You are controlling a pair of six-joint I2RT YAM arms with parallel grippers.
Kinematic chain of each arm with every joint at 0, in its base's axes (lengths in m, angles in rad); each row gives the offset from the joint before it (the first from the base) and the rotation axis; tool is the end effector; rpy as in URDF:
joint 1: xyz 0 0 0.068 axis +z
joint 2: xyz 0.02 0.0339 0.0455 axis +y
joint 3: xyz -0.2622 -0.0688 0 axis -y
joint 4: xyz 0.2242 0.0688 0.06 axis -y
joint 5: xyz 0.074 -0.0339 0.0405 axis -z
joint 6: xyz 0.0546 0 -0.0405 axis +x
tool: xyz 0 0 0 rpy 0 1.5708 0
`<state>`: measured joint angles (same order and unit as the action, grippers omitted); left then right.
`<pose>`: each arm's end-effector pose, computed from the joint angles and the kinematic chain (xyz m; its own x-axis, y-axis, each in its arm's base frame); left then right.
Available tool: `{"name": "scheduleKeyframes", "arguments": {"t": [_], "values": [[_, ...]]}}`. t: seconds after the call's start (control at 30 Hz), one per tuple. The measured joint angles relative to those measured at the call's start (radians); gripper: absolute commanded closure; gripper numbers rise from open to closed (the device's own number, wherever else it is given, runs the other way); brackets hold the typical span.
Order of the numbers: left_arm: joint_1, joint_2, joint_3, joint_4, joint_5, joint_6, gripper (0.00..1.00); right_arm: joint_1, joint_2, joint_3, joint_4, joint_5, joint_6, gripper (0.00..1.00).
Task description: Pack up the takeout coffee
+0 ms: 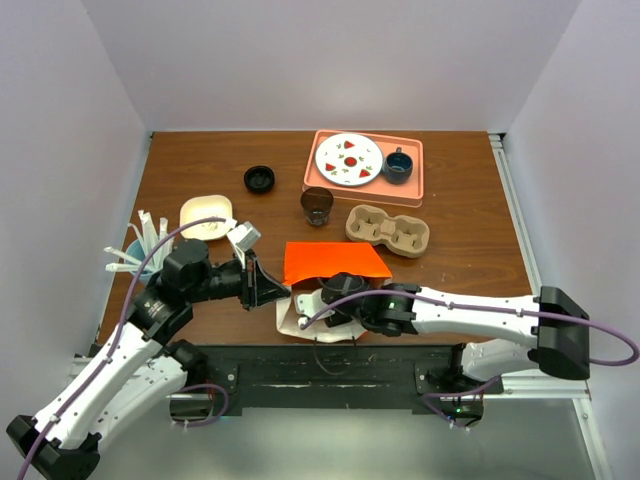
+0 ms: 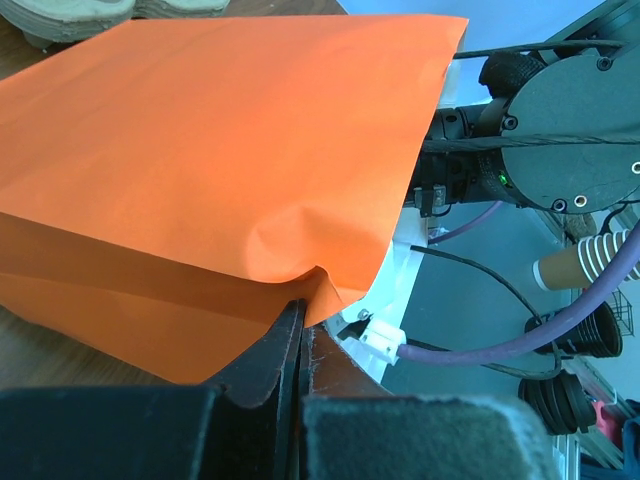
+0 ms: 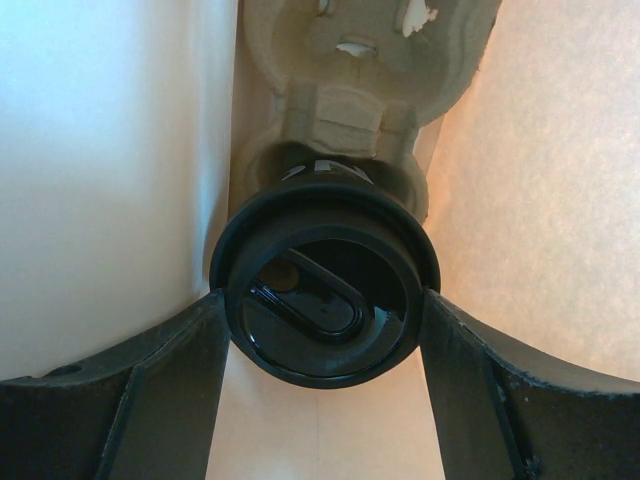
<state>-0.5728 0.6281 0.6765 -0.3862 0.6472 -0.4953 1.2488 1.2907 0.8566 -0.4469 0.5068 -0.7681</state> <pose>0.0996 -0.1034 0.2994 -0.6778 -0.0141 -0.7351 0.6687 0.4040 -0.6242 0.1054 0.2322 0.2317 0.3327 -0.9221 -0.1976 -0.6958 -0.0986 -0.7114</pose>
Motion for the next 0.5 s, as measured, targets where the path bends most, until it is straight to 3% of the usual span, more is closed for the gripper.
{"name": "scheduleKeyframes", "arguments": {"t": [0.5], "values": [[0.000, 0.008, -0.016, 0.003, -0.012, -0.010, 1.00, -0.056, 0.024, -0.048, 0.125, -0.006, -0.048, 0.60]]}}
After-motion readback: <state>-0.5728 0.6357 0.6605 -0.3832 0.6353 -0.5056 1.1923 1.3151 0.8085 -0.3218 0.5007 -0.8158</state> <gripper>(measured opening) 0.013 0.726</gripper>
